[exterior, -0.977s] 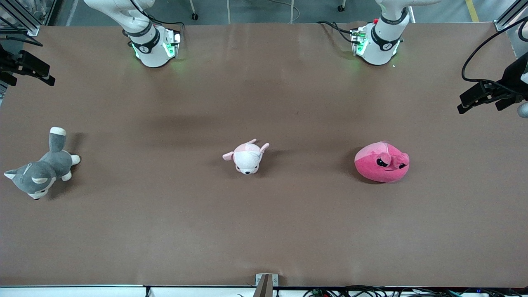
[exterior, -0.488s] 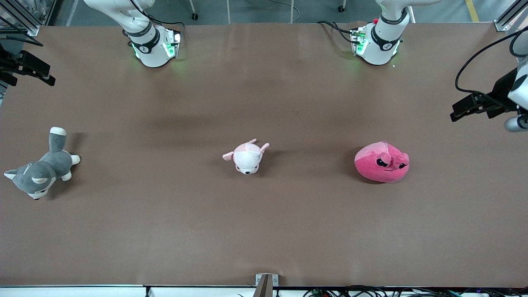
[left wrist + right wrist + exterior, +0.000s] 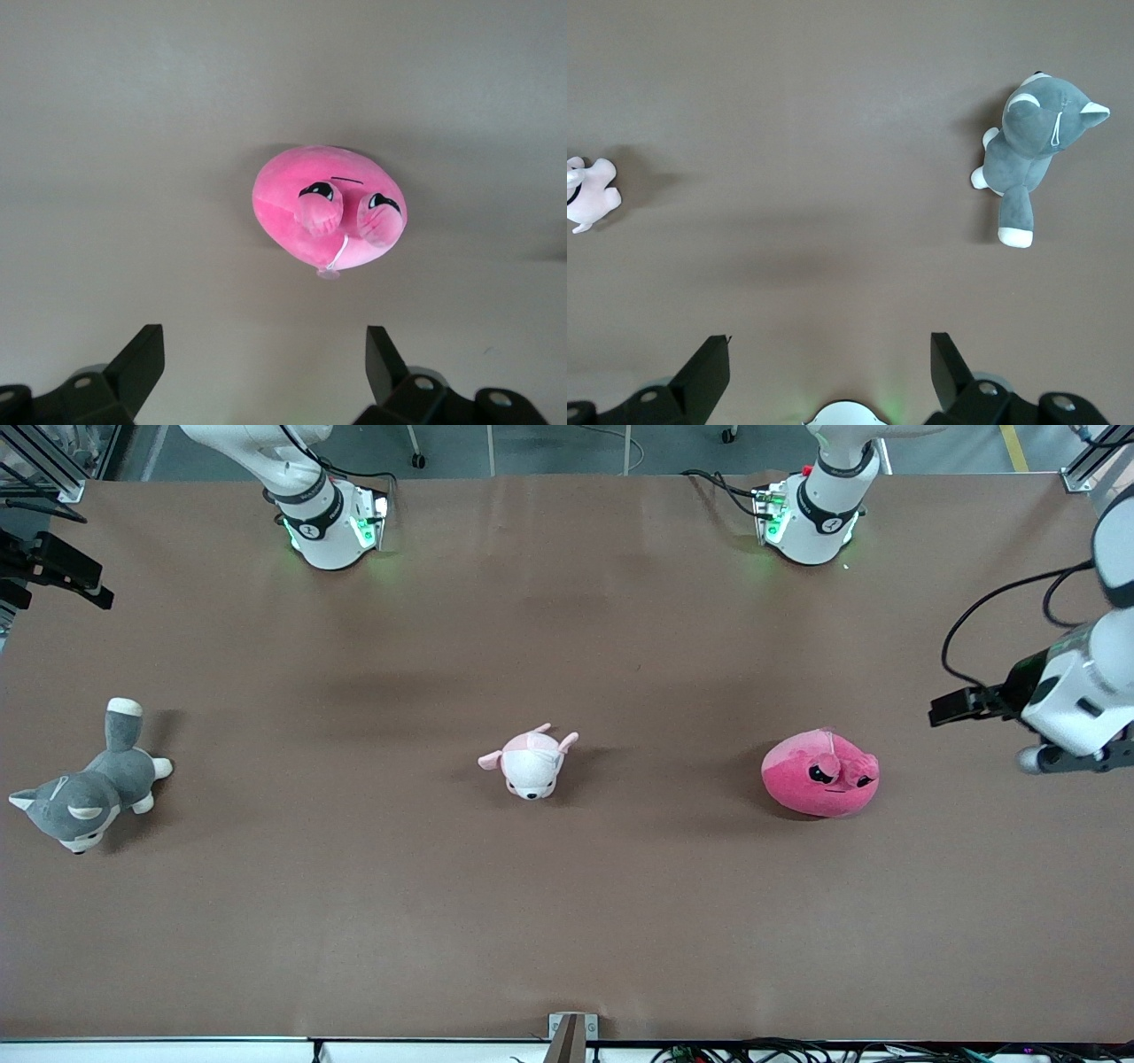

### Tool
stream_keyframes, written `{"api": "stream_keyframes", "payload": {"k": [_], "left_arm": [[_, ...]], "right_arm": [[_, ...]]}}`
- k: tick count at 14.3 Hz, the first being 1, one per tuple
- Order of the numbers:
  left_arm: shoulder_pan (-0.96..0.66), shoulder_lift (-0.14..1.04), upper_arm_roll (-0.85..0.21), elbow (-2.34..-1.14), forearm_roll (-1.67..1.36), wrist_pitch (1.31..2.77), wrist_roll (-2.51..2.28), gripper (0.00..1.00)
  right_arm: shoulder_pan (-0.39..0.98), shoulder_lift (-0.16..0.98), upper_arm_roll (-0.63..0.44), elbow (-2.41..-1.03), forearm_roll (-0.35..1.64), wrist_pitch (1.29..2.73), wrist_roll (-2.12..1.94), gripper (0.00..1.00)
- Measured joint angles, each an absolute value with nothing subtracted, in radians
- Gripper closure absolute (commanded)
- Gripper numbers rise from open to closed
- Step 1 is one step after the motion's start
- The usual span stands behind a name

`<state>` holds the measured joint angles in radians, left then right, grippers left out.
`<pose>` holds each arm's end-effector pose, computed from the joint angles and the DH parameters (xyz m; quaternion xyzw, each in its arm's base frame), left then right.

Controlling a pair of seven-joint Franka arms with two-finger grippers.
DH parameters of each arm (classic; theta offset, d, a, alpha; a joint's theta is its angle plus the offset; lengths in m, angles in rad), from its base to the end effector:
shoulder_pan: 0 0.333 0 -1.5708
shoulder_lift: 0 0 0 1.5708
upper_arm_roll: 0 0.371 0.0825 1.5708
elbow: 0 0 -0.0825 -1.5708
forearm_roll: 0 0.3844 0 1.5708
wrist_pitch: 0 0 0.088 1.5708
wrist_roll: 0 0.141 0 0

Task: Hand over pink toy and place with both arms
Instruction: 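Lower the open left gripper onto the pink plush's ears, then close the left gripper on the pink plush's ears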

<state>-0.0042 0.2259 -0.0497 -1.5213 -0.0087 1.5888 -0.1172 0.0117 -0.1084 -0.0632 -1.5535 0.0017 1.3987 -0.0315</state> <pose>0.6202 -0.0316 0.5369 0.9963 0.0322 -0.0795 0.0031 0.4936 -0.0275 0.6957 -0.9997 0.0096 0.0231 0.0052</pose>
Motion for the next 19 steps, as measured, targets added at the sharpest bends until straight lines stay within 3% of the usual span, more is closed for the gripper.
{"api": "stream_keyframes", "payload": {"k": [9,19], "left_arm": [[-0.031,0.371,-0.052,-1.532,-0.01,1.653,-0.119,0.0],[-0.032,0.454,-0.052,-1.6,-0.011,1.799,-0.122,0.0]], "right_arm": [[0.012,-0.108,-0.063,-1.553,0.002,1.404,-0.032,0.0],[0.012,-0.108,-0.063,-1.553,0.002,1.405,-0.032,0.0]]}}
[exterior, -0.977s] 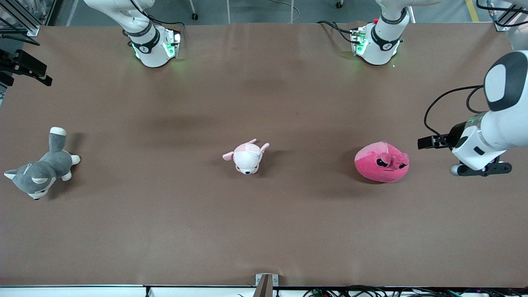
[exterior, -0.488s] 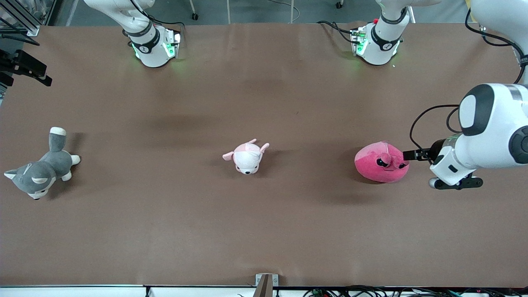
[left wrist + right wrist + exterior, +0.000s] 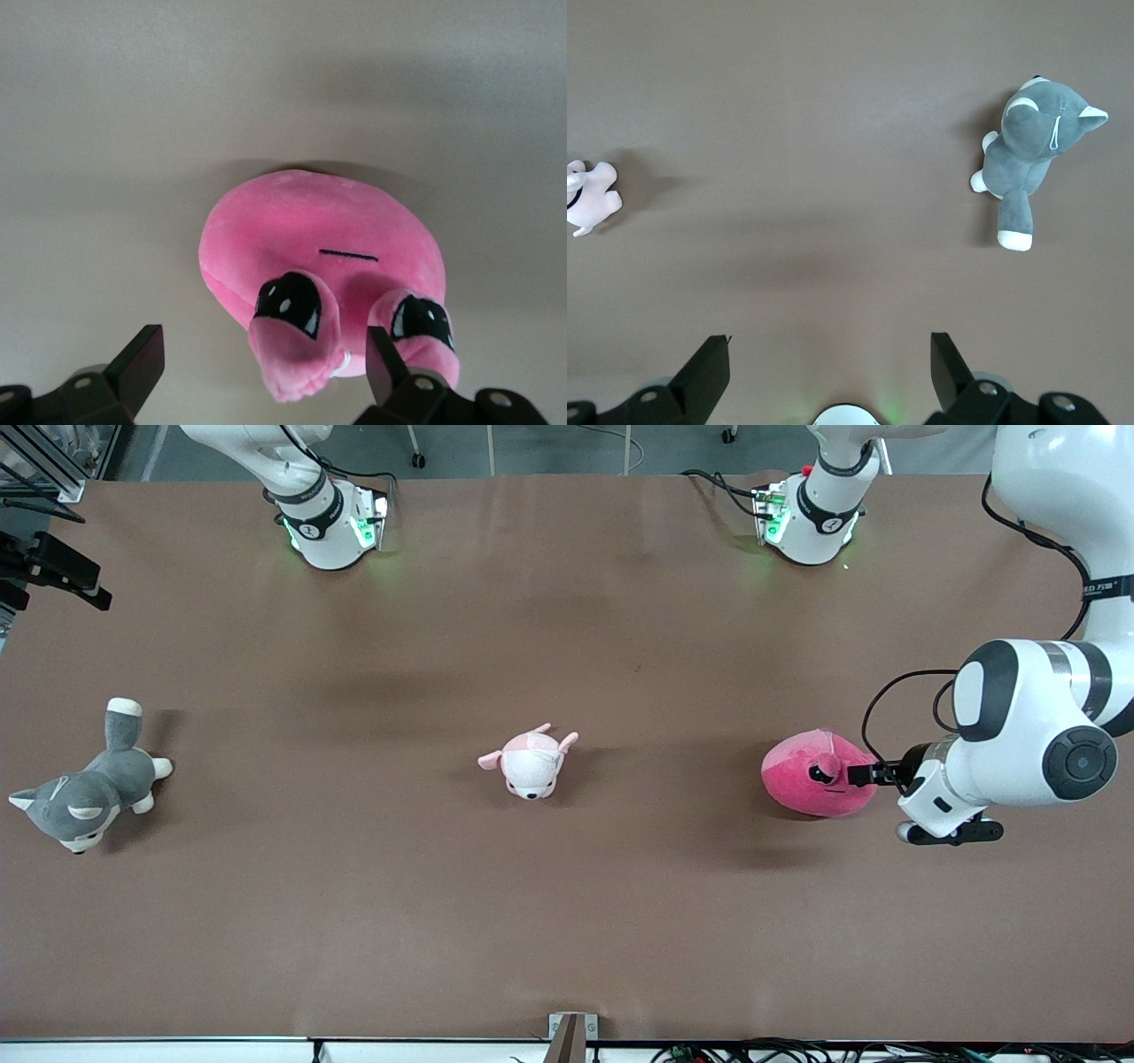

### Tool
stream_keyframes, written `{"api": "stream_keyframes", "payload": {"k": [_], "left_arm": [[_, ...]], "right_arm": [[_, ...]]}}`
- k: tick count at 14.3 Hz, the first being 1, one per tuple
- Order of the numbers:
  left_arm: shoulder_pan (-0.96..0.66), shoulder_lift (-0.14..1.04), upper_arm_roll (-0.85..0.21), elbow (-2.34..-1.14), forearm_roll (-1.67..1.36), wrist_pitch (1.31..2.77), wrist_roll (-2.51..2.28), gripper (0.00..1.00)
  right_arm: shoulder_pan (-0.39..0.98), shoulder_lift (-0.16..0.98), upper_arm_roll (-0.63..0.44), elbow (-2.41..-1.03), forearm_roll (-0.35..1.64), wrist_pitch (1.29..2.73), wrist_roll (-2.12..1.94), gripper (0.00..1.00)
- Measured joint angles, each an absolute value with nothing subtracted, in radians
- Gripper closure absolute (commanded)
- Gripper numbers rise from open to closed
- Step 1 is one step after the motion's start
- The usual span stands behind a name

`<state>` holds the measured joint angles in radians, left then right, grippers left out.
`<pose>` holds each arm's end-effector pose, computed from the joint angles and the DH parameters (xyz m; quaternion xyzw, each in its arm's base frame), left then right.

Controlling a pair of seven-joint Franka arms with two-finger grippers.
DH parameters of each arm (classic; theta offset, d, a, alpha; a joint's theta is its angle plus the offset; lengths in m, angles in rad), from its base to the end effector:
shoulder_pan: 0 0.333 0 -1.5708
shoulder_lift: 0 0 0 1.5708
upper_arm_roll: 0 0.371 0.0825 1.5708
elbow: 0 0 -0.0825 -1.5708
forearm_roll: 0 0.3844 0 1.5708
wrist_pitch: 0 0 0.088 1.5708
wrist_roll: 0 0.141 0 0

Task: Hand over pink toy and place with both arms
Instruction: 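Close the left gripper on the pink plush's ears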

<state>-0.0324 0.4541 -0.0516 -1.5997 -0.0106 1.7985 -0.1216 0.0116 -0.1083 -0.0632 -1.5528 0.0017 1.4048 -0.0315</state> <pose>0.6630 -0.0528 0.3665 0.9915 0.0216 -0.1280 0.0034 0.4945 -0.0276 0.6965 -0.9997 0.0097 0.0198 0.0051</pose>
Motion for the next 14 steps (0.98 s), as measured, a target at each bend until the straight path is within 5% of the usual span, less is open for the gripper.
{"api": "stream_keyframes", "payload": {"k": [3,8,14], "left_arm": [[-0.032,0.466,-0.052,-1.601,-0.011,1.8,-0.122,0.02],[-0.033,0.478,-0.053,-1.604,-0.011,1.802,-0.122,0.3],[-0.035,0.48,-0.068,-1.605,-0.011,1.802,-0.123,0.46]], "right_arm": [[0.012,-0.108,-0.063,-1.553,0.002,1.405,-0.032,0.0],[0.012,-0.108,-0.063,-1.553,0.002,1.411,-0.032,0.0],[0.012,-0.108,-0.063,-1.553,0.002,1.441,-0.032,0.0]]}}
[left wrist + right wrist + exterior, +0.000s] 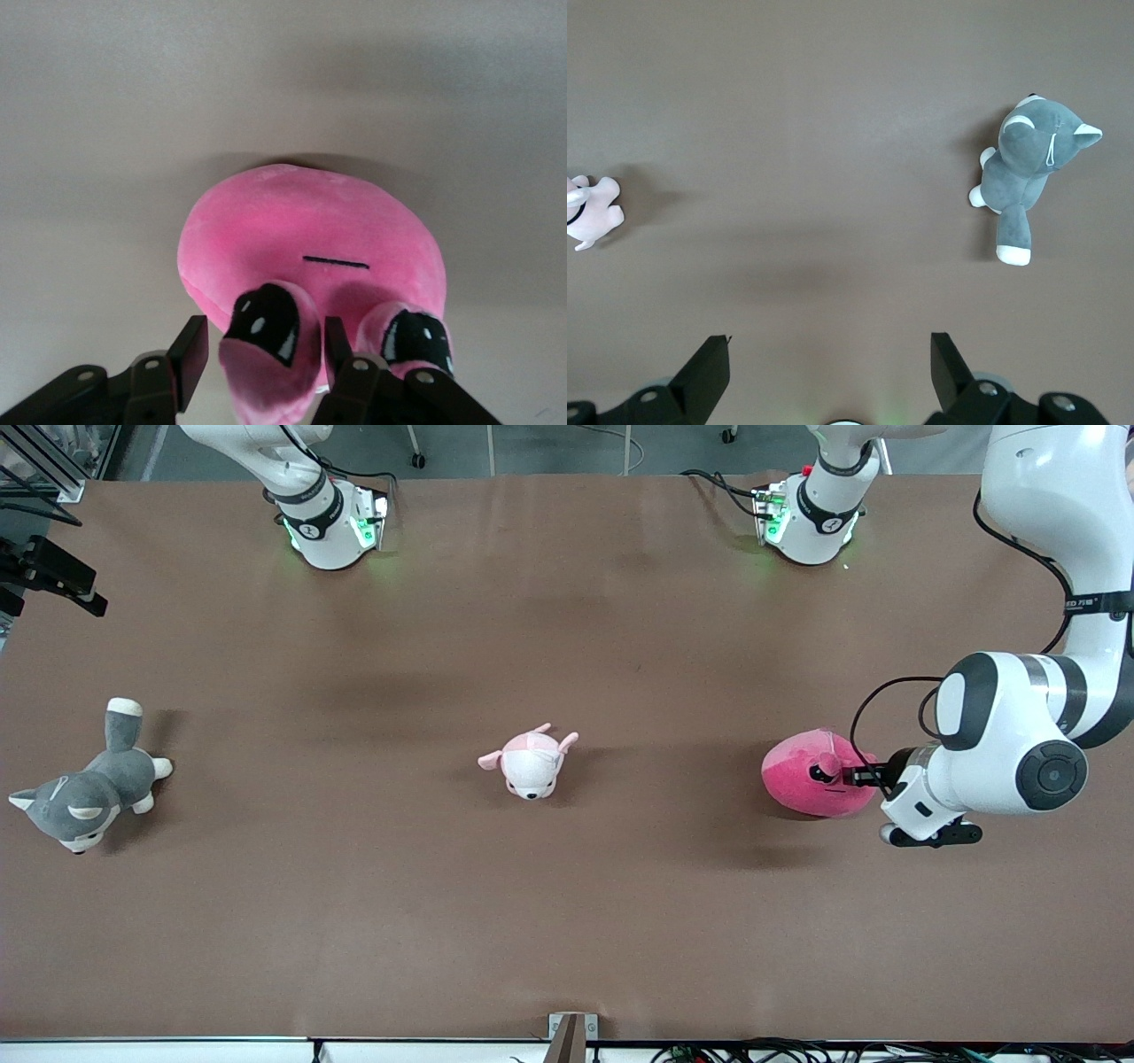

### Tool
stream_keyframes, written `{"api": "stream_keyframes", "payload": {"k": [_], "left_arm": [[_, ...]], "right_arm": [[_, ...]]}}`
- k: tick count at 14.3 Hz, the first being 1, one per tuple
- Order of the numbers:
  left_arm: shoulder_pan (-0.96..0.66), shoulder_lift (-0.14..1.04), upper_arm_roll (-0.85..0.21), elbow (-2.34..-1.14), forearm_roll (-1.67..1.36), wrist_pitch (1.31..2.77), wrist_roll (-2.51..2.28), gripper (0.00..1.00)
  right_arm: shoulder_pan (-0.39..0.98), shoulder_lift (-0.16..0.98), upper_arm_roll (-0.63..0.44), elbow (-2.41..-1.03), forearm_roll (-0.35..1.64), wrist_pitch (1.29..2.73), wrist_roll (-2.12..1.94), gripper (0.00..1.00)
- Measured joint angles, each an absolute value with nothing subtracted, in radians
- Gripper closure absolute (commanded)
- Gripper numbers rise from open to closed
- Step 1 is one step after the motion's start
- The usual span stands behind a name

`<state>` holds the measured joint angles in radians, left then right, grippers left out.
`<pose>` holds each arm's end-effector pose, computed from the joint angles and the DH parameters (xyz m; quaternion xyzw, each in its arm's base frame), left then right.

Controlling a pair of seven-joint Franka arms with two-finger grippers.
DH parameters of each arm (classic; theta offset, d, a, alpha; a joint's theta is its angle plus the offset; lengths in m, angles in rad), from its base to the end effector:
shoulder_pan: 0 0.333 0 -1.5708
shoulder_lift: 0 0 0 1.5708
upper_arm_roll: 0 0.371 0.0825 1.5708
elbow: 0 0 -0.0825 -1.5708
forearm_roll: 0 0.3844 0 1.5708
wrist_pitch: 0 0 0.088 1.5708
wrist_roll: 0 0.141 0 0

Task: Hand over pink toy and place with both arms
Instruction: 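Close the left gripper on the pink plush's ears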

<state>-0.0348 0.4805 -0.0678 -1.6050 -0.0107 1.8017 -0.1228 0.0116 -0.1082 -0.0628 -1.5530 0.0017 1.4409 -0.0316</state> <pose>0.6618 -0.0638 0.3471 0.9897 0.0135 -0.1424 0.0050 0.4997 -0.0277 0.6994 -0.9999 0.0095 0.0019 0.0043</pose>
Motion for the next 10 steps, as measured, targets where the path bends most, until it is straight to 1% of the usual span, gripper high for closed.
{"api": "stream_keyframes", "payload": {"k": [2,4,6,7,8,9,10], "left_arm": [[-0.035,0.481,-0.071,-1.605,-0.014,1.802,-0.123,0.5],[-0.035,0.481,-0.071,-1.606,-0.024,1.802,-0.123,0.58],[-0.035,0.481,-0.073,-1.606,-0.026,1.802,-0.123,0.74],[-0.035,0.481,-0.075,-1.605,-0.026,1.802,-0.123,0.84],[-0.035,0.481,-0.078,-1.605,-0.026,1.802,-0.123,0.92],[-0.035,0.481,-0.082,-1.605,-0.027,1.802,-0.123,0.97],[-0.035,0.481,-0.085,-1.605,-0.03,1.802,-0.123,0.99]], "right_arm": [[0.012,-0.108,-0.063,-1.553,0.002,1.439,-0.032,0.0],[0.012,-0.108,-0.063,-1.554,0.002,1.437,-0.032,0.0],[0.012,-0.108,-0.063,-1.554,0.002,1.436,-0.032,0.0],[0.012,-0.108,-0.063,-1.554,0.002,1.436,-0.032,0.0],[0.012,-0.108,-0.063,-1.554,0.002,1.435,-0.032,0.0],[0.012,-0.108,-0.063,-1.554,0.002,1.435,-0.032,0.0],[0.012,-0.108,-0.063,-1.554,0.002,1.435,-0.032,0.0]]}}
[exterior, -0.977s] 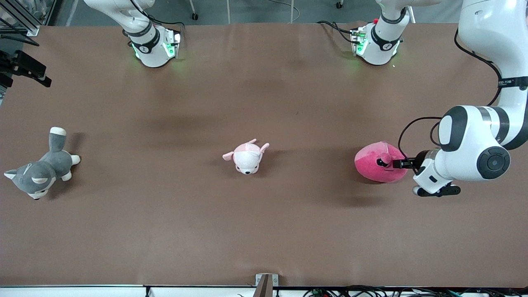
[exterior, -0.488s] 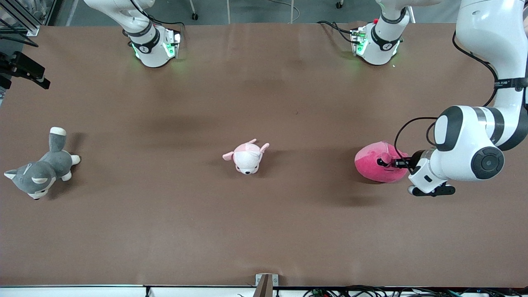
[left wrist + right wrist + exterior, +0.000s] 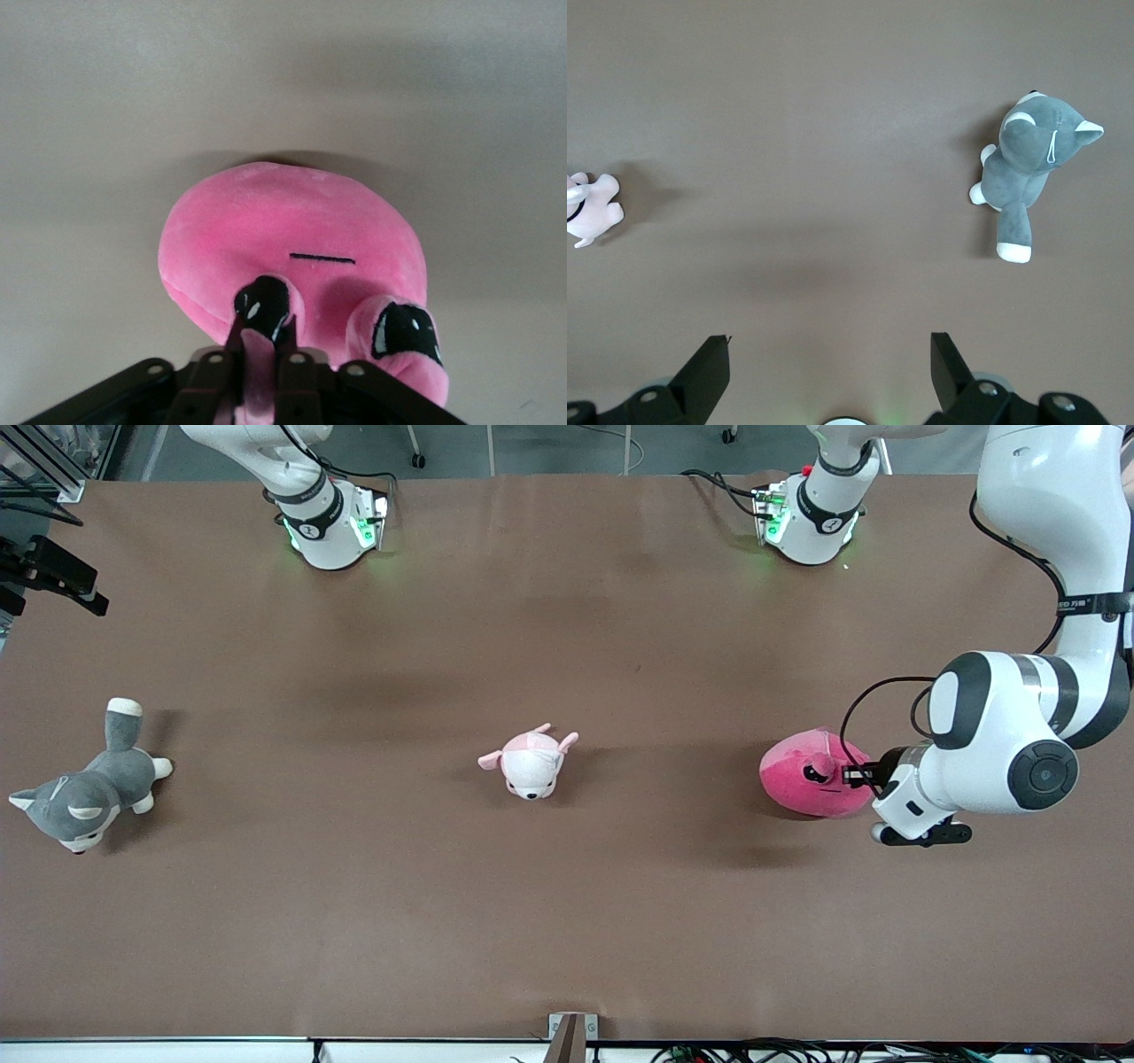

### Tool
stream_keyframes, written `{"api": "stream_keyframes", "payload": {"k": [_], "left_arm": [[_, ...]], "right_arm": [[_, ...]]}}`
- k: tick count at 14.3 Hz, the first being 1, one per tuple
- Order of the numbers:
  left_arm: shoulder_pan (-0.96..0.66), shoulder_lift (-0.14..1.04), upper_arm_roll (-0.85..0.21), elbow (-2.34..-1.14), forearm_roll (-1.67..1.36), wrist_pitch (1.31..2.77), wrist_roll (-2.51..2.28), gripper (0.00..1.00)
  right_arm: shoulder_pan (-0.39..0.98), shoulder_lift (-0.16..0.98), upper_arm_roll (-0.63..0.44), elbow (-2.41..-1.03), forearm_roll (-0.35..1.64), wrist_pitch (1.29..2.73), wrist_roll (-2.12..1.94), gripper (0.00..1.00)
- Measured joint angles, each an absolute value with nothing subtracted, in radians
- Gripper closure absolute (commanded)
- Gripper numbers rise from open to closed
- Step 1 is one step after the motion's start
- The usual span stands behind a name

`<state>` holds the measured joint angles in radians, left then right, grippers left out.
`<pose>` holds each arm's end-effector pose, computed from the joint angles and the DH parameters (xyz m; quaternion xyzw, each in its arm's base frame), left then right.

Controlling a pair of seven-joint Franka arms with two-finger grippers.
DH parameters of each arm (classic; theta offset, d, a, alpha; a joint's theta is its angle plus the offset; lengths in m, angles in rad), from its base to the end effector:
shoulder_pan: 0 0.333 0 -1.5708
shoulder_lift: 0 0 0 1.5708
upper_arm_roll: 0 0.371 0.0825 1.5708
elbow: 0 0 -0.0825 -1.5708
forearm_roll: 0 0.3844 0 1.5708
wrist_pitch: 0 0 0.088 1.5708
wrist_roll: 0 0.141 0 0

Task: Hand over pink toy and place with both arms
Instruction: 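Close the left gripper on the pink plush's ears, then carry the pink plush toward the middle while the right gripper approaches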

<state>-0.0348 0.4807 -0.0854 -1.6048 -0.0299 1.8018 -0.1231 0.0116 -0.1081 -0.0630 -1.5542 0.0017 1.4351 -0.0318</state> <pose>0.6605 -0.0763 0.3476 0.9894 0.0089 -0.1436 0.0168 0.4989 -0.0277 0.6983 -0.9999 0.0095 0.0054 0.0045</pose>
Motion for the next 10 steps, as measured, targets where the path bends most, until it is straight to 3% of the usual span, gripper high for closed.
{"api": "stream_keyframes", "payload": {"k": [5,10], "left_arm": [[-0.034,0.46,-0.093,-1.582,-0.079,1.802,-0.123,1.0],[-0.034,0.397,-0.166,-1.439,-0.212,1.677,-0.245,1.0]], "right_arm": [[0.011,-0.103,-0.063,-1.555,0.002,1.437,-0.032,0.0],[0.005,-0.035,-0.066,-1.559,0.001,1.461,-0.032,0.0]]}}
